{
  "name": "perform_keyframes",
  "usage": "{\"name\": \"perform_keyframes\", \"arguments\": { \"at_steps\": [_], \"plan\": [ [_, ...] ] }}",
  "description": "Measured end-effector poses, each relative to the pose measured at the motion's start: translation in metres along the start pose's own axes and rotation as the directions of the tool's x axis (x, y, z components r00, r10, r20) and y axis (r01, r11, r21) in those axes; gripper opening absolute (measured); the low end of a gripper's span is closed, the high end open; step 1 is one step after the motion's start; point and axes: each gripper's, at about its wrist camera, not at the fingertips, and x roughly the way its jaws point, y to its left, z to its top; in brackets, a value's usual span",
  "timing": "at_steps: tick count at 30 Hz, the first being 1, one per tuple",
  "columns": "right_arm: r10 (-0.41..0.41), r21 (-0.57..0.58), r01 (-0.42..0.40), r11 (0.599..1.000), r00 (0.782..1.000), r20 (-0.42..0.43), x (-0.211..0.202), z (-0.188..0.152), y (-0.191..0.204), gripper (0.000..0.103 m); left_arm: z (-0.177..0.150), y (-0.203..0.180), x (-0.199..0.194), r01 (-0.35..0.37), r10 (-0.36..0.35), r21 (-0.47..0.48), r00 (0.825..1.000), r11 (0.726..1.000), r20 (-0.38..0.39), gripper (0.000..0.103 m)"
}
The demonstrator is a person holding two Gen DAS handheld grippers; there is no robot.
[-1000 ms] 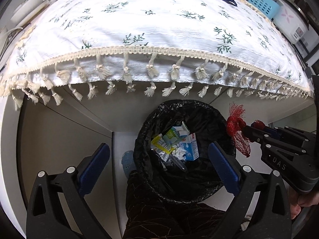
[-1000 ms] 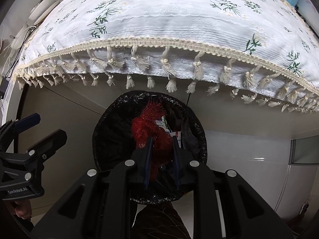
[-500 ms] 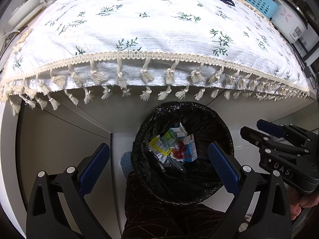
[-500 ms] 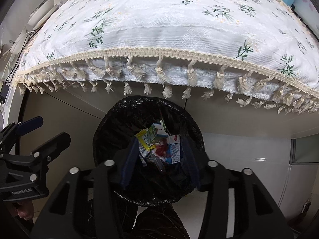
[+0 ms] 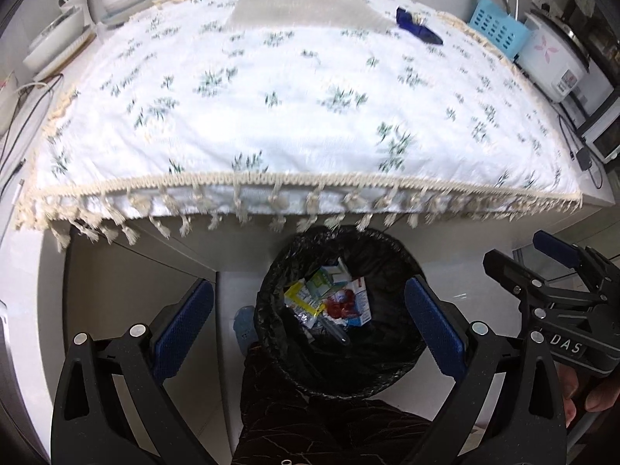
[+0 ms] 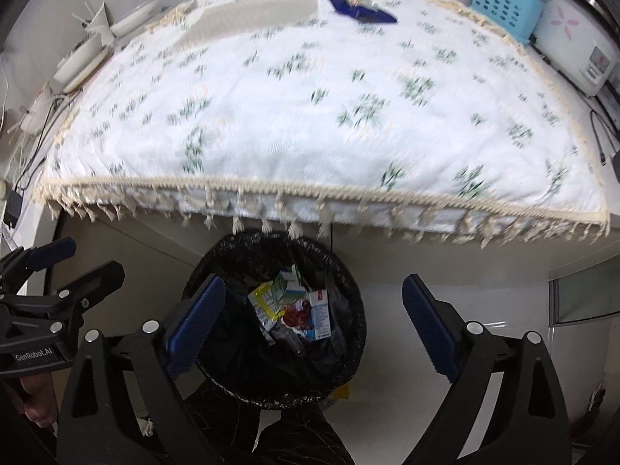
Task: Collect trash
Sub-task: 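Raise both open tools from the bin back over the table, then grasp the bubble wrap with the left tool while the right tool grasps the blue wrapper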
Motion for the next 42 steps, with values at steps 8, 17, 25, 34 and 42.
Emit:
{"name": "perform_keyframes", "arguments": {
  "at_steps": [8,17,25,34,42],
  "plan": [
    [-0.019,0.028,0.016,0.999,0.996,0.087,-0.054,0.032,-0.027,0.092,0.022,-0.006,-0.038,0.001,0.000,-0.035,1.000,0.999,0.026,0.097],
    [-0.042,0.042,0.036,0.998,0.988,0.147,-0.083,0.072,-0.049,0.092,0.066,-0.020,-0.069,-0.035,0.037,-0.029,0.996,0.999,0.077,0.097],
    [-0.080,0.093,0.066,0.993,0.984,0.161,-0.076,0.119,-0.059,0.092,0.124,-0.025,-0.072,-0.022,0.019,0.024,0.994,0.999,0.108,0.097],
    [-0.118,0.120,0.100,0.988,0.981,0.154,-0.057,0.179,-0.064,0.092,0.196,-0.013,-0.050,0.001,-0.008,0.062,0.995,0.998,0.104,0.097],
    [-0.156,0.135,0.139,0.981,0.979,0.133,-0.023,0.239,-0.075,0.092,0.264,0.003,-0.014,0.023,-0.029,0.087,0.997,0.996,0.078,0.097]
  ]
}}
